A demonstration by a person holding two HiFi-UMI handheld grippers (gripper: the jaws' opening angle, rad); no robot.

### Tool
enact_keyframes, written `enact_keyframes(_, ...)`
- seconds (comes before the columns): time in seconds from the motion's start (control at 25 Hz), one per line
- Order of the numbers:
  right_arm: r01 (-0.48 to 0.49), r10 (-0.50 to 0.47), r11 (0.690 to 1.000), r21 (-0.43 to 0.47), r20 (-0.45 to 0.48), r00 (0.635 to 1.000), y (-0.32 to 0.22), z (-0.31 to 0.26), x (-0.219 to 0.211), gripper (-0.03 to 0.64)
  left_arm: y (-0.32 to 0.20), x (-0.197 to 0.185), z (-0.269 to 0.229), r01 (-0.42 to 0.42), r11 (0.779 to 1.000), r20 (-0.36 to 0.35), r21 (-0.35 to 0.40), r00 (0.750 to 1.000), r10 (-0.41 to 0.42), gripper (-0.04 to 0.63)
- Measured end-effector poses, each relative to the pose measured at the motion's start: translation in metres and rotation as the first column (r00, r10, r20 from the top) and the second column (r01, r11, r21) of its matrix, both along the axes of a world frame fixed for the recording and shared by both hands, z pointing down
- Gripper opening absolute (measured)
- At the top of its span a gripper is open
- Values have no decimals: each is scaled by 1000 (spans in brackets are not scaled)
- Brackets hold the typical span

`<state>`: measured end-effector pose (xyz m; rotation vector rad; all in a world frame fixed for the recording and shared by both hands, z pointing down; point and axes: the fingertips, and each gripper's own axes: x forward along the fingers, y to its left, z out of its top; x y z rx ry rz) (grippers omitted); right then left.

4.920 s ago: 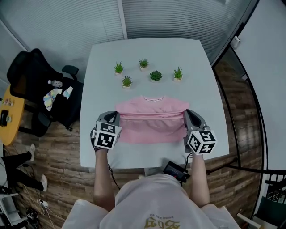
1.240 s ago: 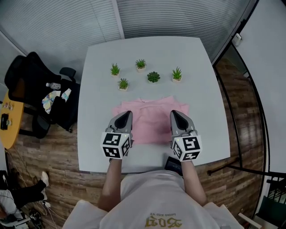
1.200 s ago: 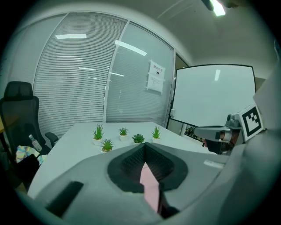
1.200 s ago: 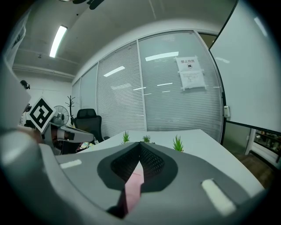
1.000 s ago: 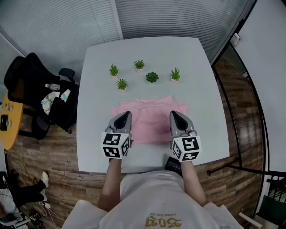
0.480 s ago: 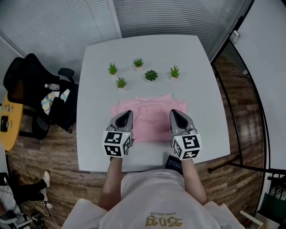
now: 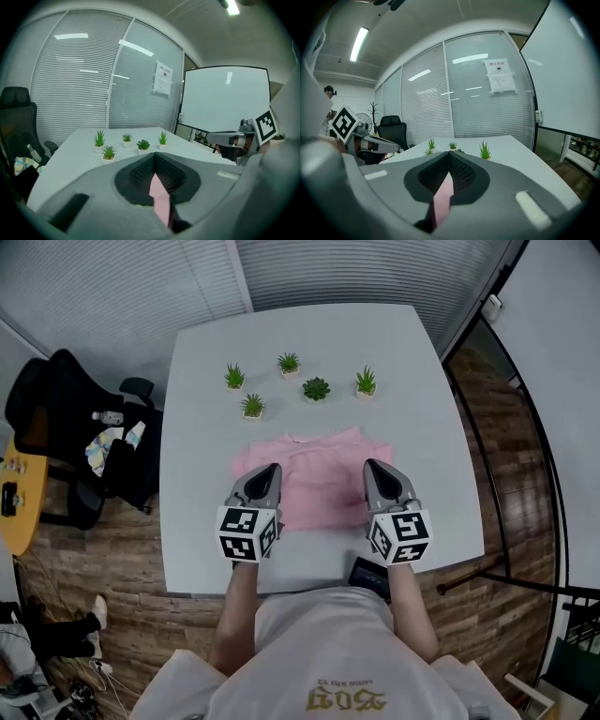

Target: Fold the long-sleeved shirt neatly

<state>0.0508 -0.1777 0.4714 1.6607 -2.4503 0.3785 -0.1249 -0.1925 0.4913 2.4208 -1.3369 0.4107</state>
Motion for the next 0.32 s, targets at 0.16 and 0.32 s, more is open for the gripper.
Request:
enact_keyframes(0.16, -2, 2, 1000, -6, 5, 1000, 0, 3, 3, 12, -1, 4, 1, -8, 1000, 3, -1, 1000, 8, 9)
enact_keyframes(0.32, 7, -7, 1000, -2, 5, 1000, -4, 2, 3, 12, -7, 8, -1, -11, 1000, 2, 8, 1000, 11, 9)
